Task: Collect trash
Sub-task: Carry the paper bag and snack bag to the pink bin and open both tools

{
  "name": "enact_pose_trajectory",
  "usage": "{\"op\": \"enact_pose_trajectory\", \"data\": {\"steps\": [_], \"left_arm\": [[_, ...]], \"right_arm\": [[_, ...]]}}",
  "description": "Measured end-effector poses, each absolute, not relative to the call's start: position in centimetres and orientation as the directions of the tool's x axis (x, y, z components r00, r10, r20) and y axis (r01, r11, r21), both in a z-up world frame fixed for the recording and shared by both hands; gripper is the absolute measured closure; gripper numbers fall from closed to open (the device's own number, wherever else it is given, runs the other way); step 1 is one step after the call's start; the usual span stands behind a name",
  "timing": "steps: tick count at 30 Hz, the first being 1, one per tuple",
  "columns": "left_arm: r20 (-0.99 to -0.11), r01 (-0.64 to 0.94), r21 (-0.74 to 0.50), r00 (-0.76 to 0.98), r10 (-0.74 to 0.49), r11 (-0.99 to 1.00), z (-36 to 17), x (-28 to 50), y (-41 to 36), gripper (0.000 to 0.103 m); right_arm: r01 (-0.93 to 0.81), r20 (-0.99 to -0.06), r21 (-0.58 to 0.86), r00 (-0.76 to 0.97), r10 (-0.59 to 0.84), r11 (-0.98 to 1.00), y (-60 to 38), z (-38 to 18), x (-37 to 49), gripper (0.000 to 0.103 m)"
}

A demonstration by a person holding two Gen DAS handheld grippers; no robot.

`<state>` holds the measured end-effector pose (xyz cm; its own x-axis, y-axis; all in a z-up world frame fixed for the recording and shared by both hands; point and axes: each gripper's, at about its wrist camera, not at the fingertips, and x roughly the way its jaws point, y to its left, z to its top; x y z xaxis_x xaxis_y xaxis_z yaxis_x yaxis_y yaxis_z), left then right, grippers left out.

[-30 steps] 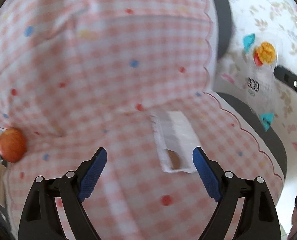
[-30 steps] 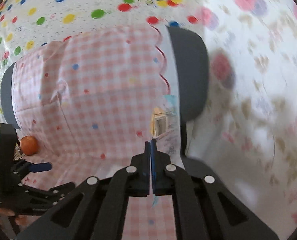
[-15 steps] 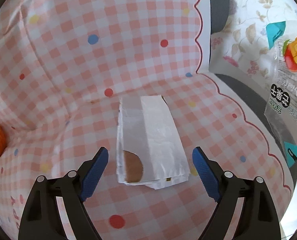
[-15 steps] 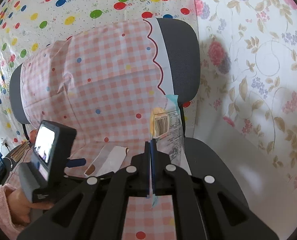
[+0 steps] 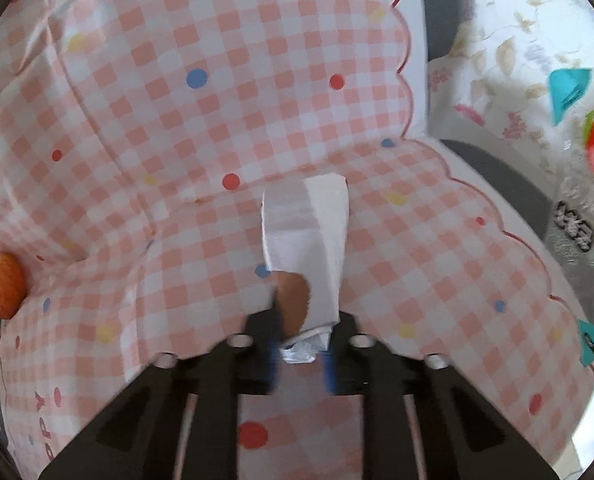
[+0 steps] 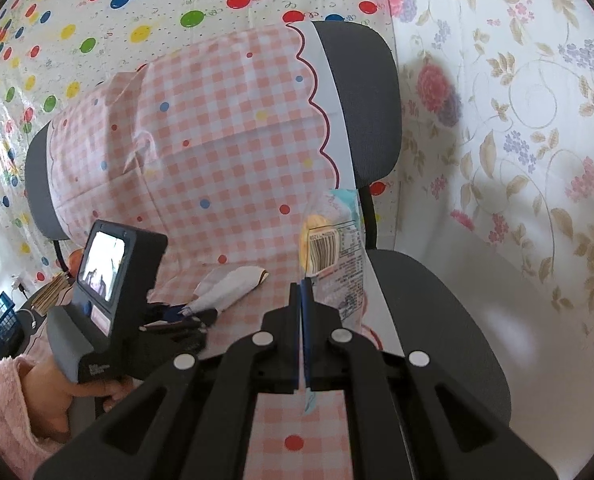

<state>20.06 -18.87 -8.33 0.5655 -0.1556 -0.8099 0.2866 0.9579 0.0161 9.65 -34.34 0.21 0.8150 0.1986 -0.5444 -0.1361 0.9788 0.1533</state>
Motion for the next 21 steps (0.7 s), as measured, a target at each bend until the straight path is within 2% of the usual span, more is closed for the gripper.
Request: {"op": "enact_pose_trajectory", "data": {"steps": [6,12,21], "left_arm": [[-0.756,0.356,-0.083,0.586,-0.292,0.931,-5.0,14.7,-16.5,0.095],[-0.708,0.408,-0.072,0.622,-0.335,0.910,-2.2,7.1,-14.8,0.094],[-0.670,0.474,-0.123,0.609,-0.426,0.872,-1.8,-0.7,-14.1,0.094]], "right_arm": [[-0.147,-0.530,0.175,0.819,0.219,0.974,-33.9,1.2,6.6,0.102],[-0.171,-0.524,0.202,0.813,0.254,0.964,-32.9,1.1,2.4,0.102],[-0.142,-0.536,0.205,0.811,0.233,0.968,-31.3,0.6,-4.2,0.102]]}}
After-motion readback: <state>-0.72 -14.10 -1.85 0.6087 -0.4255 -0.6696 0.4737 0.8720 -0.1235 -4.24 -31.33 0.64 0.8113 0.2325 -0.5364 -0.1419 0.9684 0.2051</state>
